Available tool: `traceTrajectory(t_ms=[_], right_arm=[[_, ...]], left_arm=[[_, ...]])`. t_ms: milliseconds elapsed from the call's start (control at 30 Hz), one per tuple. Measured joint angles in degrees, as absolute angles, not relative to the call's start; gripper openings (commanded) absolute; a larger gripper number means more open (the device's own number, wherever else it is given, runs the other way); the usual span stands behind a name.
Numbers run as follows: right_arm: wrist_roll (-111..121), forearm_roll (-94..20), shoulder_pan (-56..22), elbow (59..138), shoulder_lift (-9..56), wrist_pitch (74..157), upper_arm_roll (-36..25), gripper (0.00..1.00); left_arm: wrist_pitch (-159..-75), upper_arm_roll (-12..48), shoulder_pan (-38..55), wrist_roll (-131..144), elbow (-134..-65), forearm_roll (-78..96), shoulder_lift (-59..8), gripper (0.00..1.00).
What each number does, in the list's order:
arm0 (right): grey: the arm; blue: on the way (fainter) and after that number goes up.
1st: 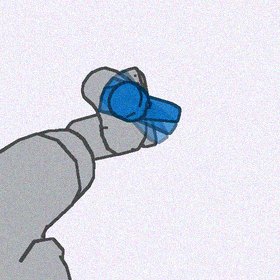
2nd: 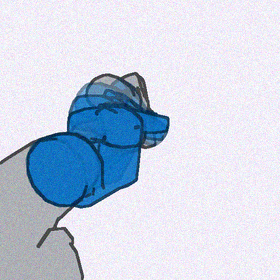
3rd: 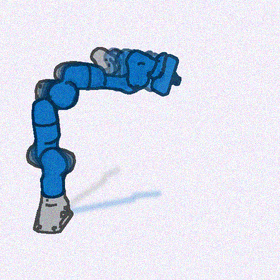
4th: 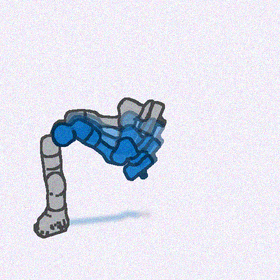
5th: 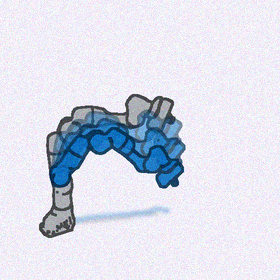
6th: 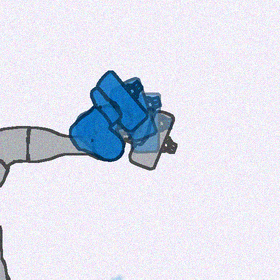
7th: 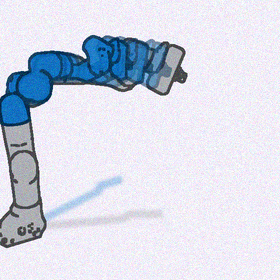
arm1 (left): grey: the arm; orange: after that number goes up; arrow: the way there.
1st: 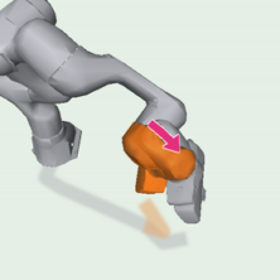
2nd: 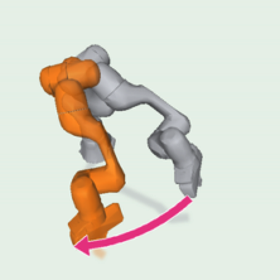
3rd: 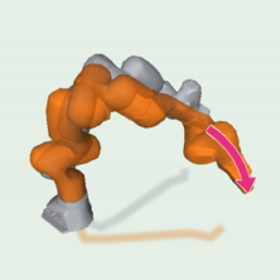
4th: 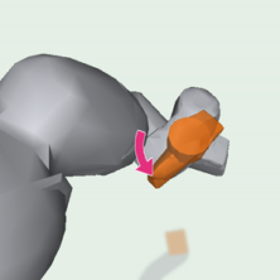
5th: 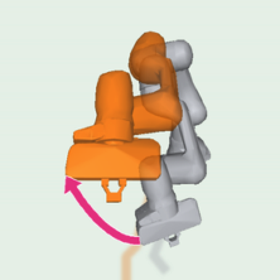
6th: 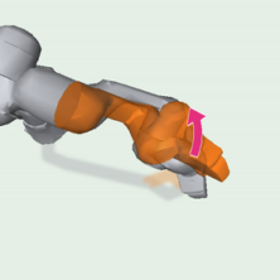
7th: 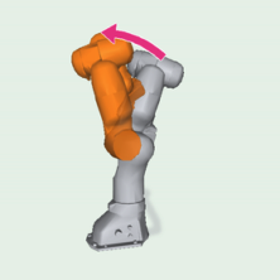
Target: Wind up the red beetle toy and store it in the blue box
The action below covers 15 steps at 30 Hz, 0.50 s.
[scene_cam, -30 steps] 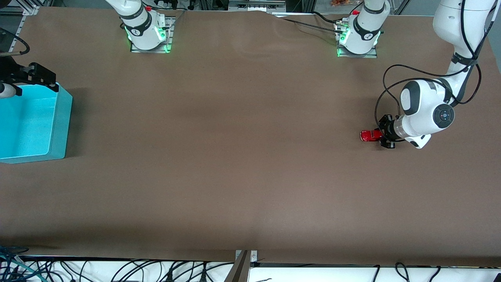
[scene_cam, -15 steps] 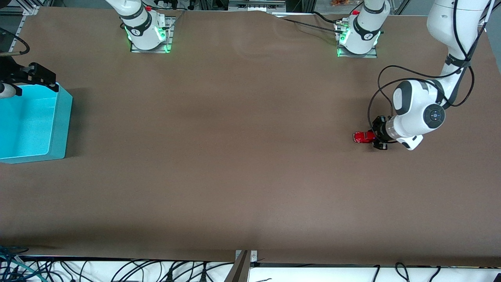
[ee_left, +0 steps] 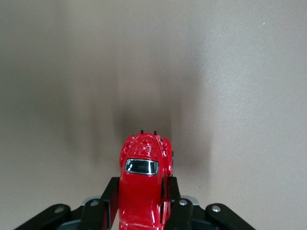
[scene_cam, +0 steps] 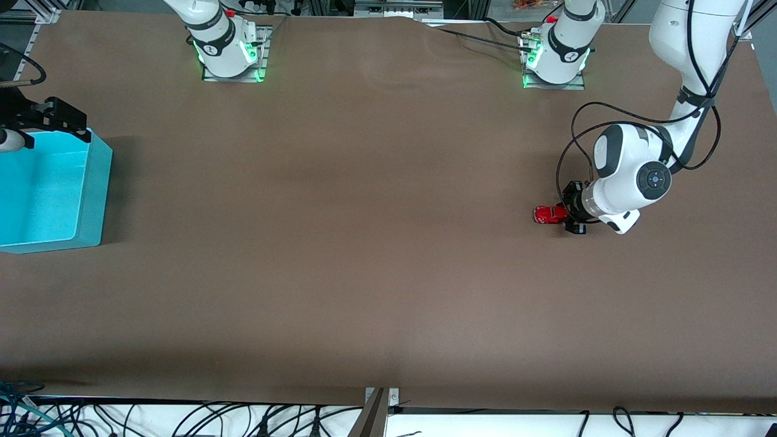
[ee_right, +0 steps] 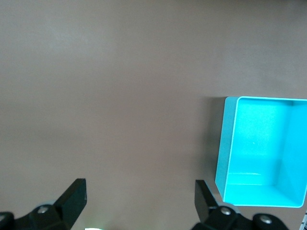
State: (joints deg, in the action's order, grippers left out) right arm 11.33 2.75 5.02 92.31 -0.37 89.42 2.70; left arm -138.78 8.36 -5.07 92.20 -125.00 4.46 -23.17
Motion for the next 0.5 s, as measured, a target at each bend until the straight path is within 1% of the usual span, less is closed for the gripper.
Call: traceTrajectory(t_ms=[501], right_arm=[[11.33,2.75,5.02,92.30,-0.37,89.42,2.70,1.00]], left_arm=[[-139.10,7.29,-5.56,92.07,-124.97,4.46,-23.52,0.00]])
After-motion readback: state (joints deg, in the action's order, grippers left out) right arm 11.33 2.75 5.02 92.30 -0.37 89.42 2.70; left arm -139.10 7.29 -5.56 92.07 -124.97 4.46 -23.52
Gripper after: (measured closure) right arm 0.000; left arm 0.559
